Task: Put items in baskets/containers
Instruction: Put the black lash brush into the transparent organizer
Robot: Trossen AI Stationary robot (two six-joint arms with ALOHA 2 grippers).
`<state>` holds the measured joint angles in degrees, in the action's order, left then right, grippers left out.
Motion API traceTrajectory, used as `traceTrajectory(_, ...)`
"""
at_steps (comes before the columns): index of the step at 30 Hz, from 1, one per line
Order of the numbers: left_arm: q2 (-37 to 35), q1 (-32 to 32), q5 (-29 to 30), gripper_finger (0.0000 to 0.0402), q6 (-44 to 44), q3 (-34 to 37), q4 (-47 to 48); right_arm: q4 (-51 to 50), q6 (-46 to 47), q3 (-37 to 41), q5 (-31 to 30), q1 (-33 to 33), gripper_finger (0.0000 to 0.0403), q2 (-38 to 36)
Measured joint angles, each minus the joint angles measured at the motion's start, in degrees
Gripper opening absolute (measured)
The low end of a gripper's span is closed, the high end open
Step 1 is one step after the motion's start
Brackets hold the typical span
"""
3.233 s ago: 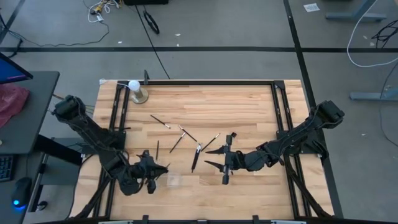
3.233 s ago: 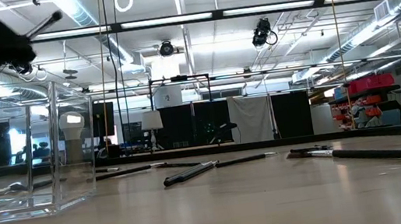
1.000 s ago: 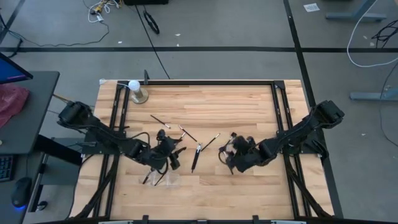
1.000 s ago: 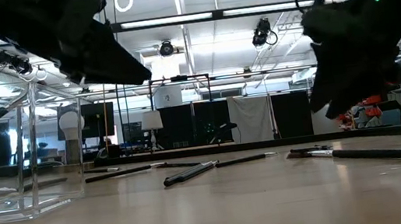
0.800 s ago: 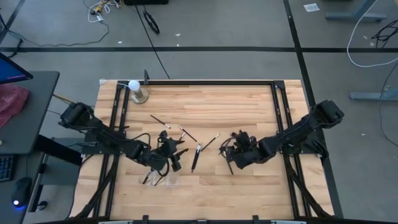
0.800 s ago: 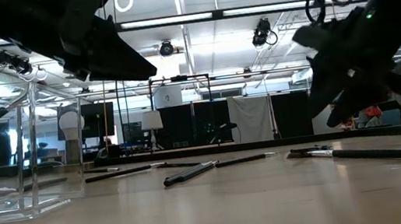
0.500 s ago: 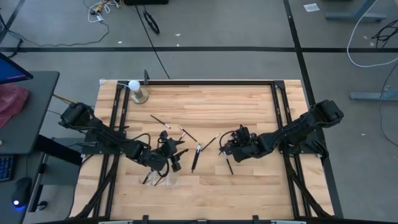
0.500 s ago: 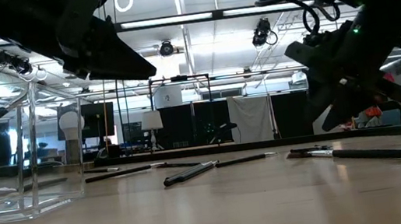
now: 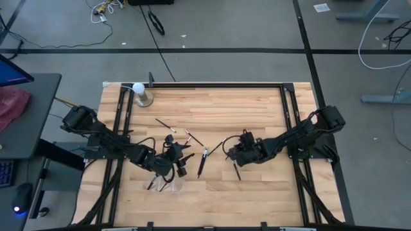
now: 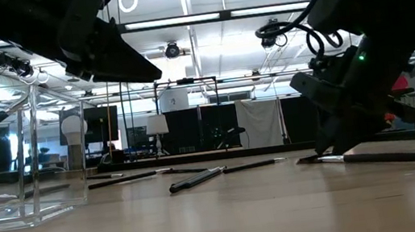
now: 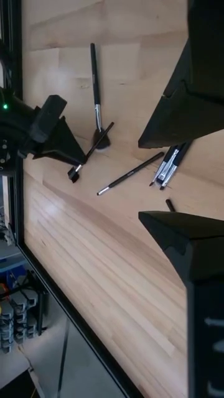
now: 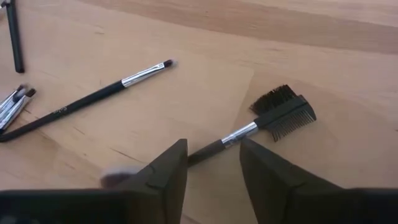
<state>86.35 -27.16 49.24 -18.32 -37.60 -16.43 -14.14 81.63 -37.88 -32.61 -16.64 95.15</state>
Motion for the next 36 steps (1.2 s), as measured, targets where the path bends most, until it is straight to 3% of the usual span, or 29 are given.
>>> traceTrajectory(15, 0.0, 0.1, 0.0, 0.0177, -0.1, 0.0, -0.1, 2.2, -6.3, 0.2, -2.0, 2.8, 0.0189, 0.2)
traceTrajectory(24, -0.1, 0.1, 0.0, 0.0177, -0.1, 0.0, -0.1, 1.0, -8.5, 0.2, -2.4, 9.1, 0.0217, 0.2)
traceTrajectory(30, -0.1, 0.1, 0.0, 0.0177, -0.3, 0.0, -0.1, 2.3, -16.6, 0.3, -1.6, 13.0, 0.0209, 0.2)
traceTrajectory(36, -0.1, 0.1, 0.0, 0.0177, -0.5, 0.0, -0.1, 6.2, -31.7, 0.3, -1.0, 17.4, 0.0202, 0.2)
